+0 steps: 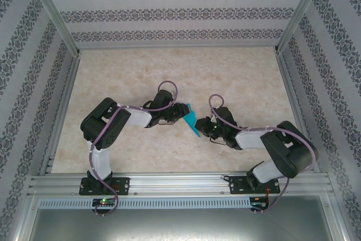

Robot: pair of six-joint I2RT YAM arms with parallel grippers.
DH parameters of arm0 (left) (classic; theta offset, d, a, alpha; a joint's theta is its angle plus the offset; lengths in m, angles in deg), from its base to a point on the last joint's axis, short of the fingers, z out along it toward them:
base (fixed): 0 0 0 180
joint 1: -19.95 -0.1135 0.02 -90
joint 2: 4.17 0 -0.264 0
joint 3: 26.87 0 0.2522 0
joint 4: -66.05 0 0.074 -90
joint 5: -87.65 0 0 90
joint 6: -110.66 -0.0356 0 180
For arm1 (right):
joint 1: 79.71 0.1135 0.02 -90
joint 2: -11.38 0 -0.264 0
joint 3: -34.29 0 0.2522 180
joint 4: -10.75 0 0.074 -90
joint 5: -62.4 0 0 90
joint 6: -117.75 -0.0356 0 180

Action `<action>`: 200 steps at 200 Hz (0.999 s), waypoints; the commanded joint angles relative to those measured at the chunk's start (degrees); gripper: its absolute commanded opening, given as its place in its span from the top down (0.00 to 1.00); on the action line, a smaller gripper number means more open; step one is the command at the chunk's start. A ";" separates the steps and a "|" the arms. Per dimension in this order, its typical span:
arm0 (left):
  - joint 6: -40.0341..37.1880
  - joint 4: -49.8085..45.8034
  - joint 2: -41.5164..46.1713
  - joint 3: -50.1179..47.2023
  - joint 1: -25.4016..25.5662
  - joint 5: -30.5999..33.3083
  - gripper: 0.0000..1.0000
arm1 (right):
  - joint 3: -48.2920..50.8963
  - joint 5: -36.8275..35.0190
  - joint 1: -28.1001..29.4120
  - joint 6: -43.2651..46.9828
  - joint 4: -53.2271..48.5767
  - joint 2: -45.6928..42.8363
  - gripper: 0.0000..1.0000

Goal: Fold a paper plane with a square sheet of paper (pick it up from the middle)

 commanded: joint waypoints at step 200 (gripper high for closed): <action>-0.87 -4.97 -1.46 1.66 0.59 1.48 0.64 | -10.60 -5.84 4.60 19.54 -27.81 -0.13 0.65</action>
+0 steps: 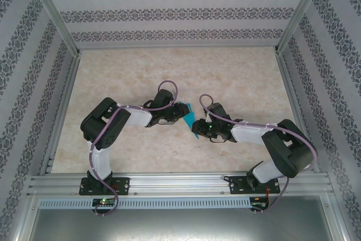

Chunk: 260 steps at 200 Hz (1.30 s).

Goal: Fold a paper plane with a square sheet of paper (pick it up from the middle)

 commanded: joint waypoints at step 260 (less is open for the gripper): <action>-0.77 -3.89 -2.39 1.65 0.63 0.38 0.65 | 2.91 2.44 -1.17 -4.62 1.23 2.41 0.87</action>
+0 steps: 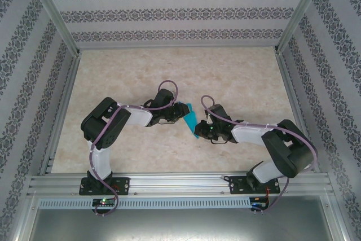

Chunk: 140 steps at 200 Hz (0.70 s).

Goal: Fold a paper plane with a square sheet of paper (pick it up from the middle)

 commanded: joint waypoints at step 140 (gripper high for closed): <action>-0.94 -3.51 -2.35 1.33 0.57 0.04 0.66 | -2.48 1.99 -1.55 2.43 -1.43 -2.12 0.74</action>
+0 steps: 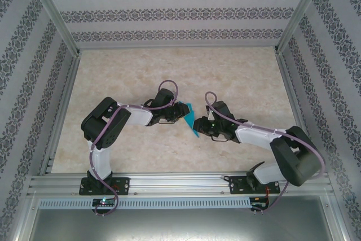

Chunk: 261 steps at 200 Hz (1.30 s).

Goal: Fold a paper plane with a square sheet of paper (pick it up from the middle)

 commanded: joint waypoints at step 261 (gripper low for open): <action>-1.12 -3.61 -3.17 1.91 0.52 -0.20 0.67 | 1.04 -0.41 -1.25 6.83 -3.44 -2.42 0.71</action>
